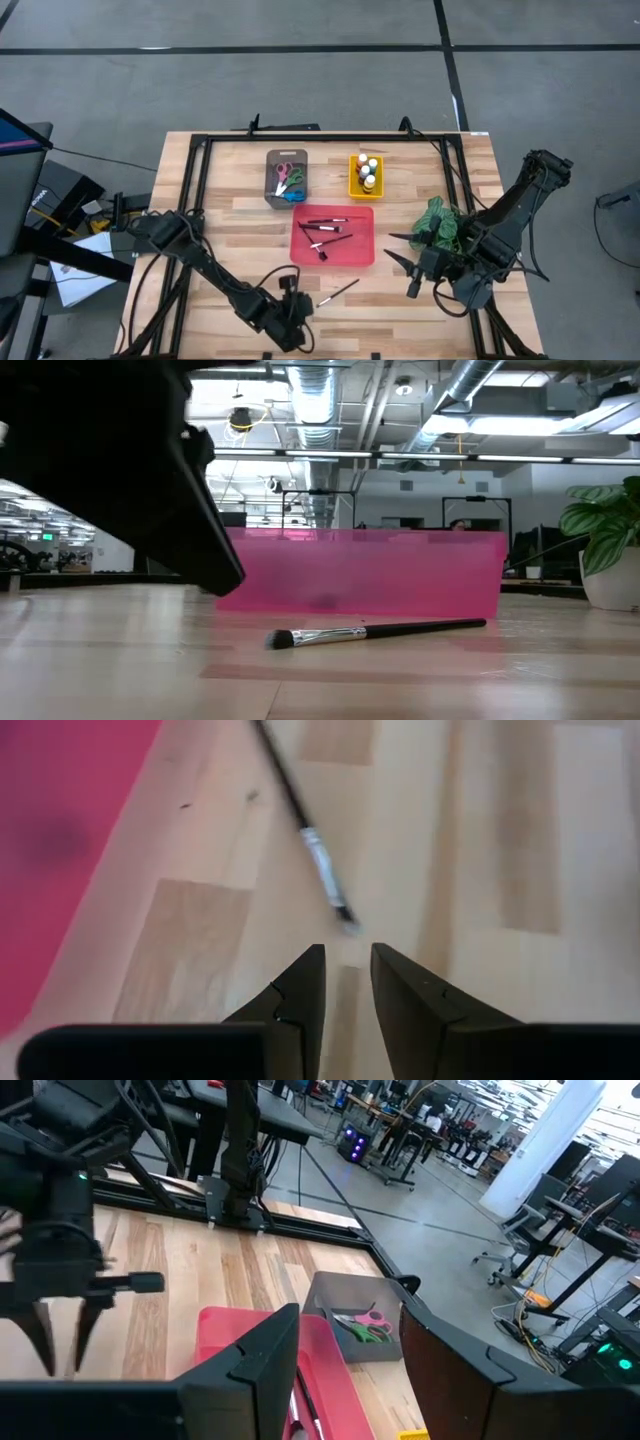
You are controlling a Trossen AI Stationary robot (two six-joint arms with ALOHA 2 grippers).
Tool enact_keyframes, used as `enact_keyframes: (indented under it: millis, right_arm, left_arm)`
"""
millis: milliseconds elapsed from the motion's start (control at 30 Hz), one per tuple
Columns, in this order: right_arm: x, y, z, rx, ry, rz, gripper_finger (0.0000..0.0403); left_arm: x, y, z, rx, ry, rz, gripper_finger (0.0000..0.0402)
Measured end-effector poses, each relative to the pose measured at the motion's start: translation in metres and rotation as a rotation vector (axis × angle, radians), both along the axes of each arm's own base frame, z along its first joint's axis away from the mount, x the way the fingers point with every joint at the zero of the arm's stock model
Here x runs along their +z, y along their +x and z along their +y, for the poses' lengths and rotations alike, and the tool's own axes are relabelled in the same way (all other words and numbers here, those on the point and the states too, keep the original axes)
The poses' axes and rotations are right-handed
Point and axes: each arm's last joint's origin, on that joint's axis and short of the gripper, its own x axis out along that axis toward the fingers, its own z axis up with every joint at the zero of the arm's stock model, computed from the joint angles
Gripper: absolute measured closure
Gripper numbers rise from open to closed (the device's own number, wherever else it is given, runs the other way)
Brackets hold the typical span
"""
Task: Pick & Place Paint Supplies
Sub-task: Put the black makeup brush into the red bin
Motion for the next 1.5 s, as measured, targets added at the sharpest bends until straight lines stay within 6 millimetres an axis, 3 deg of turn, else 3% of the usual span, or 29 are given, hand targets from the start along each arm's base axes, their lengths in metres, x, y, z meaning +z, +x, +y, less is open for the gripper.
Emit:
enact_keyframes:
  millis: [267,833,1267,1500]
  right_arm:
    - [0.0,0.0,0.0,0.0,0.001,0.0,0.0233]
    - [0.0,0.0,0.0,0.0,0.003,-0.002,0.0233]
    - [0.0,0.0,0.0,0.0,0.003,-0.003,0.0233]
    - [0.0,0.0,0.0,0.0,0.003,-0.003,0.0233]
  left_arm:
    - [-0.01,0.003,0.013,0.141,-0.104,-0.035,0.0325]
    - [-0.012,0.008,0.011,0.115,-0.182,-0.118,0.0325]
    - [-0.034,0.015,0.011,0.113,-0.186,-0.1,0.0325]
    - [-0.036,0.016,0.012,0.112,-0.188,-0.089,0.0329]
